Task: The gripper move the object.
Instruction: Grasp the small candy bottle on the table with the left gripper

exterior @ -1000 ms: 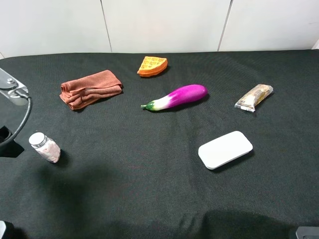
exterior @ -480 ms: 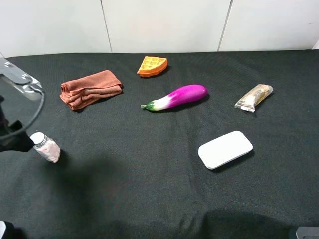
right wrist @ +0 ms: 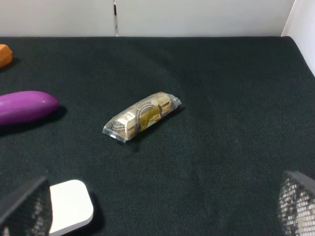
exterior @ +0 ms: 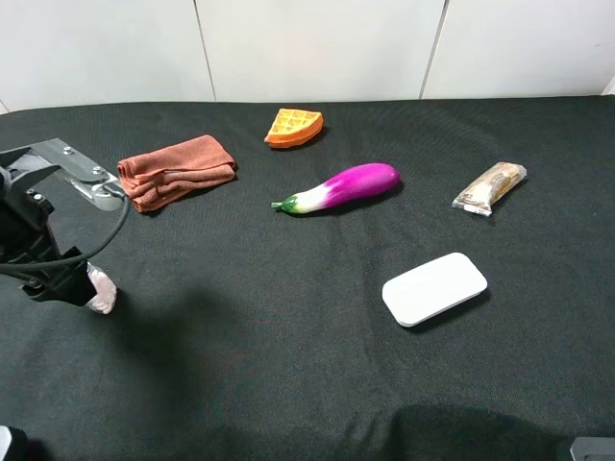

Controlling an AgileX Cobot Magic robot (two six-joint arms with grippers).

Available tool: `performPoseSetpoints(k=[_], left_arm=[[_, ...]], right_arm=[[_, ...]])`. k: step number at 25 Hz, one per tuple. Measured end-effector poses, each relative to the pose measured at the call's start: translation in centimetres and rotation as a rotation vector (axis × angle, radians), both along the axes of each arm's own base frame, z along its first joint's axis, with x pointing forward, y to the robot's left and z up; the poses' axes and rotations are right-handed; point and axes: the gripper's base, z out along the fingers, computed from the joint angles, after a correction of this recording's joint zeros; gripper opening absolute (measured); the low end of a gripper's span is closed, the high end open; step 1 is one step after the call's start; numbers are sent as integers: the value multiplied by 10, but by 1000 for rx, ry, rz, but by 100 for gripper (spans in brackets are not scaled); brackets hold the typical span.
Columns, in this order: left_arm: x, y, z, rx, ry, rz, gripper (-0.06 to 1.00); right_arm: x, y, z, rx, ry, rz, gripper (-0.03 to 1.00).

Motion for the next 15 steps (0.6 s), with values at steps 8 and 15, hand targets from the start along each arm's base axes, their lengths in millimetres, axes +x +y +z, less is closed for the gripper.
performPoseSetpoints(k=[8, 15], left_arm=[[7, -1, -14, 5, 27, 4, 83], [11, -2, -23, 7, 36, 5, 83]], right_arm=[[0, 0, 0, 0, 0, 0, 69], [0, 0, 0, 0, 0, 0, 69]])
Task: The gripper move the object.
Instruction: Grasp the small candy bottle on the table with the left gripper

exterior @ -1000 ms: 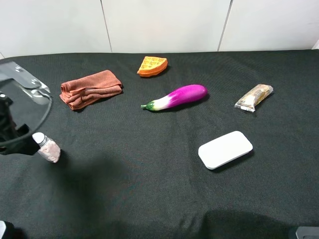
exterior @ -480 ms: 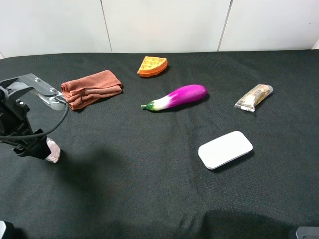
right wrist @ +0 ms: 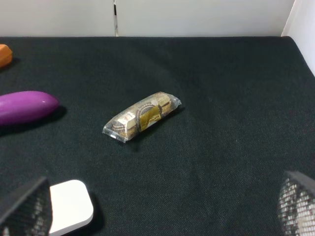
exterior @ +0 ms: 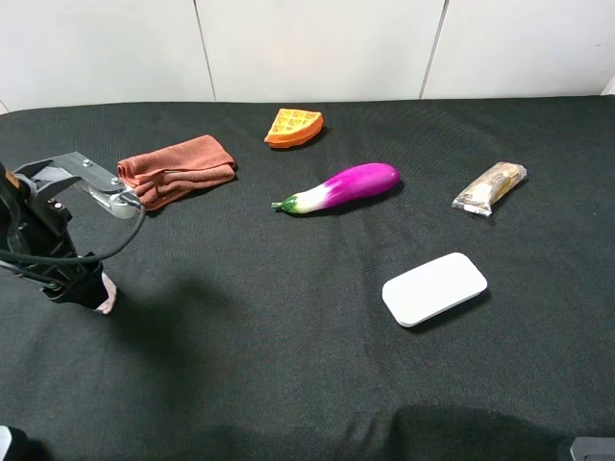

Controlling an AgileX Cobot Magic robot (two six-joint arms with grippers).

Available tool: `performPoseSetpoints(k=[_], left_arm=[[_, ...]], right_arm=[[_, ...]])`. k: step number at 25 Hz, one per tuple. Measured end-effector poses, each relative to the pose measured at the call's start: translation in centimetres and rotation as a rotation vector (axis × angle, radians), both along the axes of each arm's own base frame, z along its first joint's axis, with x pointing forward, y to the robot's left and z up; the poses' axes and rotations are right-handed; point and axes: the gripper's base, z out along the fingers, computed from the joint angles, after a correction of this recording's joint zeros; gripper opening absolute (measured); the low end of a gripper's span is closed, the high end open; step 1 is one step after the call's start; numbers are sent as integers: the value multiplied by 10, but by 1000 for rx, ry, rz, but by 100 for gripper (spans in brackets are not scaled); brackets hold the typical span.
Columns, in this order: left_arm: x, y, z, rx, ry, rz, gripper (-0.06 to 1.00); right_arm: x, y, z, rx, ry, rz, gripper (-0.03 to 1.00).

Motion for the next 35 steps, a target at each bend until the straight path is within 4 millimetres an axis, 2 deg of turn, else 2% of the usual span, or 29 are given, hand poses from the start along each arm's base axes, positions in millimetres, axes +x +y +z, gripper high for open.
performPoseSetpoints(k=[16, 35], left_arm=[[5, -6, -20, 11, 51, -17, 83], [6, -6, -23, 9, 44, 3, 83]], right_arm=[[0, 0, 0, 0, 0, 0, 69], [0, 0, 0, 0, 0, 0, 69]])
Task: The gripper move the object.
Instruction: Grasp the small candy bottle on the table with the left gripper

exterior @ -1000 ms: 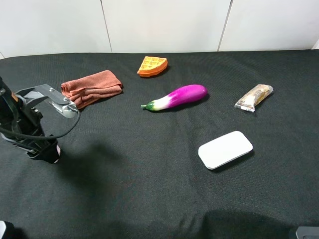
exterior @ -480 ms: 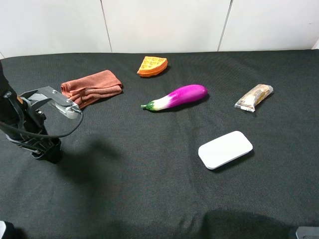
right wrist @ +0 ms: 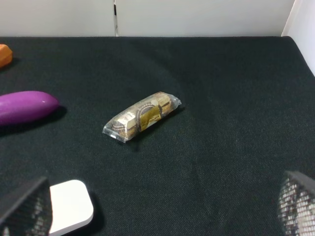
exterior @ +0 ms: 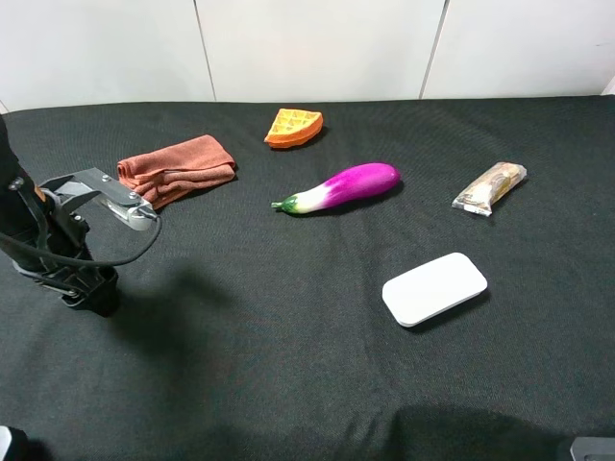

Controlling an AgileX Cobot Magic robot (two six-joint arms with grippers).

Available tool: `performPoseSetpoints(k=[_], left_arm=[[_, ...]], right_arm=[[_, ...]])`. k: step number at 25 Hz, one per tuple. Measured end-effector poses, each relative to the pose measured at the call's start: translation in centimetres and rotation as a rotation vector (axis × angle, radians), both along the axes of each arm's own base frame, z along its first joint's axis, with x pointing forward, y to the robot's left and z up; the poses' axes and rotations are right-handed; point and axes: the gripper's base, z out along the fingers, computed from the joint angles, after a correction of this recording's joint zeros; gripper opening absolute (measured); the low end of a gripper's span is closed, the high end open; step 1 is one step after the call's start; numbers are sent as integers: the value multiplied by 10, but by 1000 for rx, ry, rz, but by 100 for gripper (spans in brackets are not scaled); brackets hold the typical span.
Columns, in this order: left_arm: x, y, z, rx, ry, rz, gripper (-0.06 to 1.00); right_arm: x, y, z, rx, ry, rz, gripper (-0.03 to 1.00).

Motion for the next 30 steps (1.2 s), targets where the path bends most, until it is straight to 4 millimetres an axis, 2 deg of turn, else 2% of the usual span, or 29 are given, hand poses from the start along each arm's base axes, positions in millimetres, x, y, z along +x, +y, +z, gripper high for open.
performPoseSetpoints(k=[30], left_arm=[[1, 0, 0, -3, -14, 1, 83]], right_arm=[[0, 0, 0, 0, 0, 0, 69]])
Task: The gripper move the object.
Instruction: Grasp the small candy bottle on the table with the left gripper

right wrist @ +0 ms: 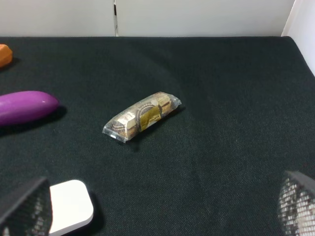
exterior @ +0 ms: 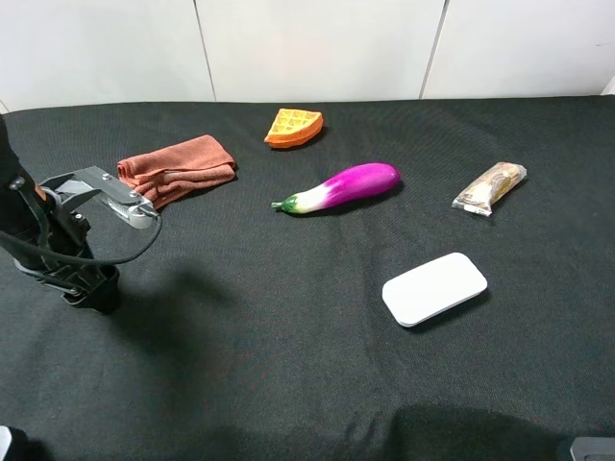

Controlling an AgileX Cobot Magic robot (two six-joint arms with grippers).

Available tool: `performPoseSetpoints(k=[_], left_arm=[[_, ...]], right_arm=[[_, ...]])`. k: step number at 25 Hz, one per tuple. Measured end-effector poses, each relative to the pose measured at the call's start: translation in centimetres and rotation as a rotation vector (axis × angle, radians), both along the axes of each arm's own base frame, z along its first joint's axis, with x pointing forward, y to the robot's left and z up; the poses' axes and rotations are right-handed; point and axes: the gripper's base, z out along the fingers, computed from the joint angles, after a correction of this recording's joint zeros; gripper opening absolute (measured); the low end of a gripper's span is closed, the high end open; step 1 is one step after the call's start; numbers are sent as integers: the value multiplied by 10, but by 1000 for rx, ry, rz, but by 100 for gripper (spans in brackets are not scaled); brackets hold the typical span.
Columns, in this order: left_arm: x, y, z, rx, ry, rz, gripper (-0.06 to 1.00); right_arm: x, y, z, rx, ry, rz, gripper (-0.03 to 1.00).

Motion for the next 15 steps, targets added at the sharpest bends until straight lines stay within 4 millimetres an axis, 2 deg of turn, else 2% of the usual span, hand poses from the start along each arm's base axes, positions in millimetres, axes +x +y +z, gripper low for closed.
performPoseSetpoints(k=[5, 10, 15], left_arm=[[0, 0, 0, 0, 2, 0, 83], [2, 0, -13, 15, 61, 4, 83], [9, -2, -9, 12, 44, 17, 83]], right_arm=[[0, 0, 0, 0, 0, 0, 69], [0, 0, 0, 0, 0, 0, 69], [0, 0, 0, 0, 0, 0, 69]])
